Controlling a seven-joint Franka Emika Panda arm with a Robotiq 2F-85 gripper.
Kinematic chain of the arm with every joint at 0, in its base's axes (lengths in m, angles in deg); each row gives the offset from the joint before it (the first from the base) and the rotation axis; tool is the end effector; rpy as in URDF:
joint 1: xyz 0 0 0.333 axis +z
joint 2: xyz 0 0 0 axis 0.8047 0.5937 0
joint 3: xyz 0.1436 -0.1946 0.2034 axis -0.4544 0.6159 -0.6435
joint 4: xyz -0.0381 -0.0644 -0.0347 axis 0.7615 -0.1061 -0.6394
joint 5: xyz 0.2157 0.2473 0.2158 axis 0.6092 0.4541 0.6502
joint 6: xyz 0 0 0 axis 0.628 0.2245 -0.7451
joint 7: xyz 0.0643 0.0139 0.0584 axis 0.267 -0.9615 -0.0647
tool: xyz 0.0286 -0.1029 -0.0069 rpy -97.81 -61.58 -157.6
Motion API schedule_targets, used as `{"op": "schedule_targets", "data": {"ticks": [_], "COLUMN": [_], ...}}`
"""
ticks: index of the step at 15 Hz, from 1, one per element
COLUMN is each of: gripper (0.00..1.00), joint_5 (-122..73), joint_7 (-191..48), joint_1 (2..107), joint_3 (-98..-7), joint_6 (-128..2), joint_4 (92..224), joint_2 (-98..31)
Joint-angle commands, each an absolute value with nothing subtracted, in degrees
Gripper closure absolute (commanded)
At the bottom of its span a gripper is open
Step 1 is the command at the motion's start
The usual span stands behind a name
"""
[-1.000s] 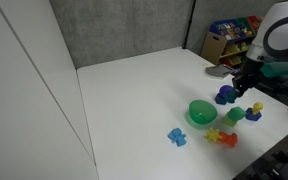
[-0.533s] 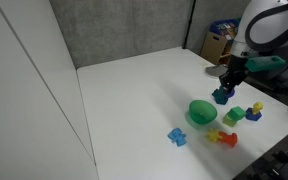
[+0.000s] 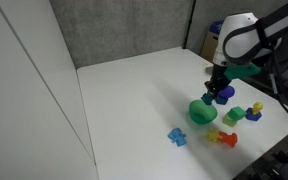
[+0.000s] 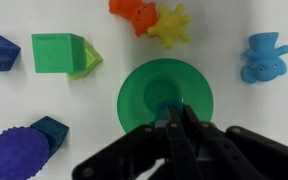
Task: Put the green thing into the bowl
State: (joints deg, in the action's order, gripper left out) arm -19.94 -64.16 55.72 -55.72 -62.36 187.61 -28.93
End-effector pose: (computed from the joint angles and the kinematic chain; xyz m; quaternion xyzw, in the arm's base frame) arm 0.5560 0.0122 0.2207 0.9911 -0.1061 -0.0806 0.0039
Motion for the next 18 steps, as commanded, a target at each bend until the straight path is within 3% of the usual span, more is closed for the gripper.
{"op": "schedule_targets", "data": {"ticks": [1,18], "gripper": [0.97,0.97], "joint_5": [-21.9,-21.7], "joint_7": [-61.3,-59.1], "joint_1": [56.6,59.2], "joint_3": [-54.2,-52.7], "joint_6": [-62.9,-63.6], "joint_4": [184.5,177.2], "joint_2": [-24.3,-12.4]}}
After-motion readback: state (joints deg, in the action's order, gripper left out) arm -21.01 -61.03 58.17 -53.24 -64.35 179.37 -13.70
